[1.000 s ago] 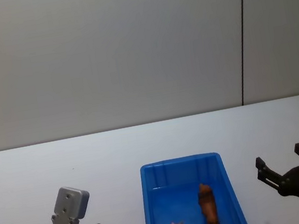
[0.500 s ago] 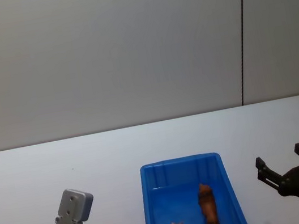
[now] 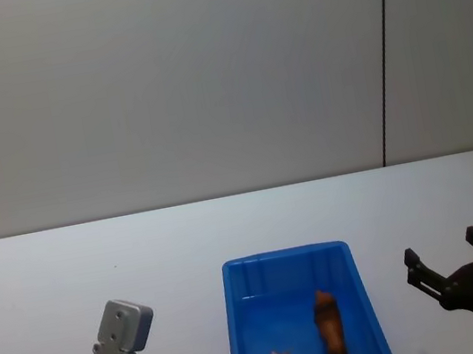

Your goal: Pick up the two dolls from the table and place them into the box.

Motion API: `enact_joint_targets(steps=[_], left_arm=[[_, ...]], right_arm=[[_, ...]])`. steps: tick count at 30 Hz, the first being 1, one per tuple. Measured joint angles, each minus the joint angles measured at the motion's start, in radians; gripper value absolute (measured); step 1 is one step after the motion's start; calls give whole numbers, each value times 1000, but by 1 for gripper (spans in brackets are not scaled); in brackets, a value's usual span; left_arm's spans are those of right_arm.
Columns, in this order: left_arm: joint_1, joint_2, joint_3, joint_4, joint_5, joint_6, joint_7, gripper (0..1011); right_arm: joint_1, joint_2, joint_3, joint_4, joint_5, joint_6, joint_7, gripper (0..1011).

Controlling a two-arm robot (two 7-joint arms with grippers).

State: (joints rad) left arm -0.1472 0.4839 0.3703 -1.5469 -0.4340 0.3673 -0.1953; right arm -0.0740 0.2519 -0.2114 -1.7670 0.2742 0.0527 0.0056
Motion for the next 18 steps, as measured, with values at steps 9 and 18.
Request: enact_joint_targets(steps=[9,18], left_arm=[[1,-3,-2,7,-14,-28,-13,118],[7,4,-13,-6,-24,-77,1,69]], right_arm=[[0,0,0,0,0,0,0,1001],[0,0,0,0,0,0,0,1001]])
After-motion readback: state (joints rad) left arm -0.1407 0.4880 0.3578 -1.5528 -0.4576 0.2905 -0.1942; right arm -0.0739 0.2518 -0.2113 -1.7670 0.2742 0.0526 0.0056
